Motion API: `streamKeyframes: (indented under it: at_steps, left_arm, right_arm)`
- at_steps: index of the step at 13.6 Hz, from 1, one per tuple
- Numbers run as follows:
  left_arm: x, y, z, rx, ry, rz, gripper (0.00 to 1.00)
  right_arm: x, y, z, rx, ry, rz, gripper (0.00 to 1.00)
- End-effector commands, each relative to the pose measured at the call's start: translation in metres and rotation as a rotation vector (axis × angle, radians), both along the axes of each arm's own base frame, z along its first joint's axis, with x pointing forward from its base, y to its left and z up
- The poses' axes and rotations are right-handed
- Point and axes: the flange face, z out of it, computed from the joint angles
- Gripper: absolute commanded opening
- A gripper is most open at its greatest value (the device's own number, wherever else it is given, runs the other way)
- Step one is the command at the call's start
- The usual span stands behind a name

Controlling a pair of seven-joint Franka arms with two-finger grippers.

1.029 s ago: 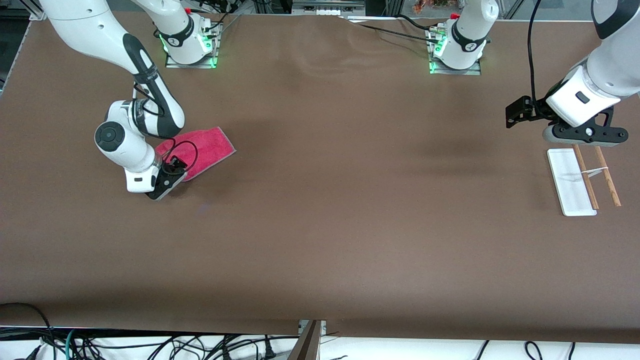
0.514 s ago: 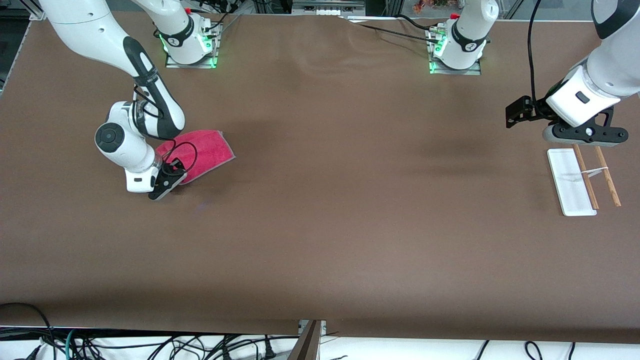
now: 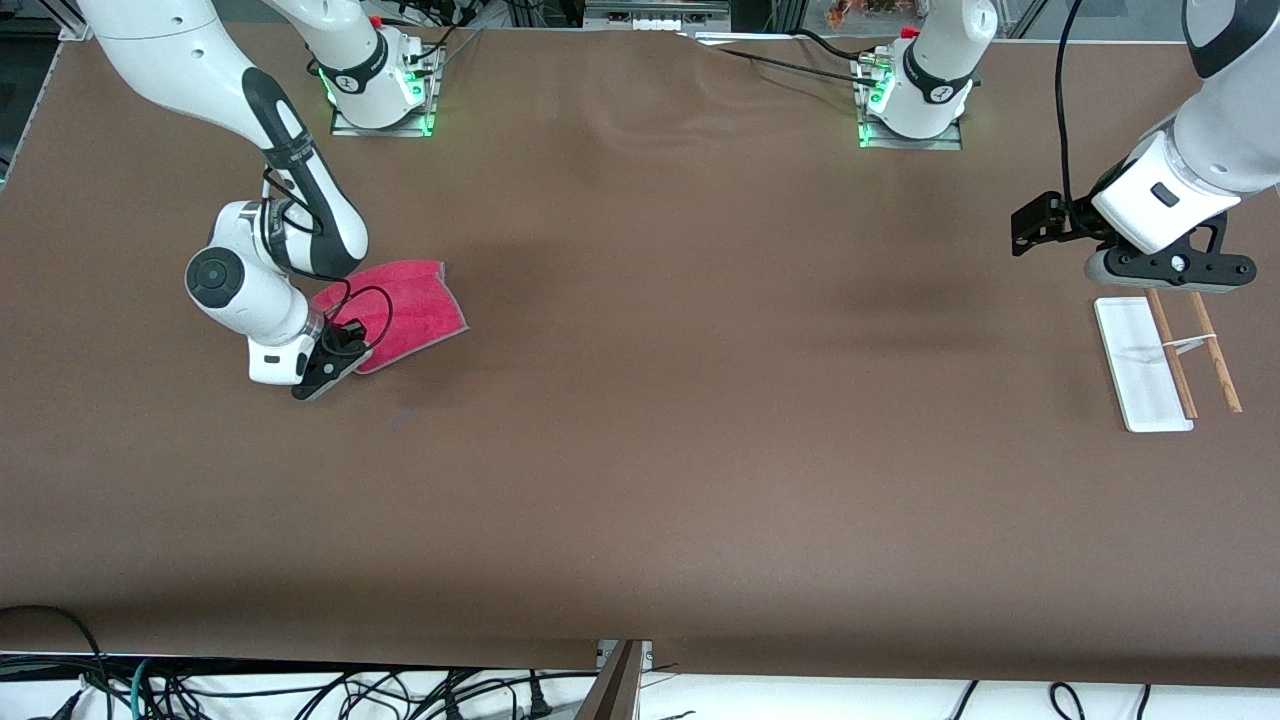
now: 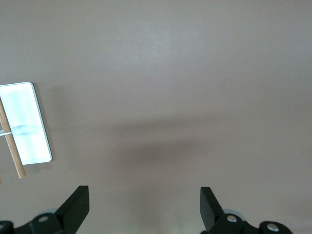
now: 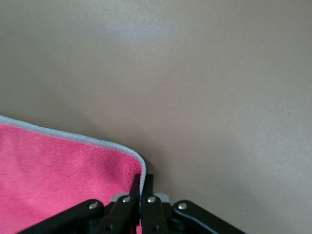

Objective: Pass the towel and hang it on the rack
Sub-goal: 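Lift the towel with the right gripper while the left gripper approaches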

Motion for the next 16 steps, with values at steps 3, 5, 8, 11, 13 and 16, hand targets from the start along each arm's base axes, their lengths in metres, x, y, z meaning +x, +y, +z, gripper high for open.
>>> streamKeyframes:
  at_steps: [3,5,8,11,13,16]
  left_arm:
    - [-0.003,0.000,0.008,0.024,-0.002,-0.006,1.00]
    - [-0.002,0.000,0.009,0.024,-0.004,-0.006,1.00]
    - [-0.002,-0.001,0.008,0.024,-0.002,-0.006,1.00]
    - [-0.002,0.000,0.008,0.024,-0.002,-0.007,1.00]
    - [-0.003,0.000,0.008,0.024,-0.002,-0.006,1.00]
    - [-0.003,-0.007,0.007,0.016,0.003,-0.030,1.00]
  right_arm:
    - [0.038,0.035,0.090,0.018,0.125,-0.095,0.00]
    - [0.051,0.055,0.130,0.012,0.171,-0.117,0.00]
    - [0.067,0.089,0.191,-0.004,0.203,-0.176,0.00]
    - [0.069,0.131,0.231,0.003,0.256,-0.253,0.00]
    - [0.064,0.157,0.250,0.086,0.301,-0.315,0.00]
    - [0.054,0.208,0.274,0.166,0.338,-0.433,0.00]
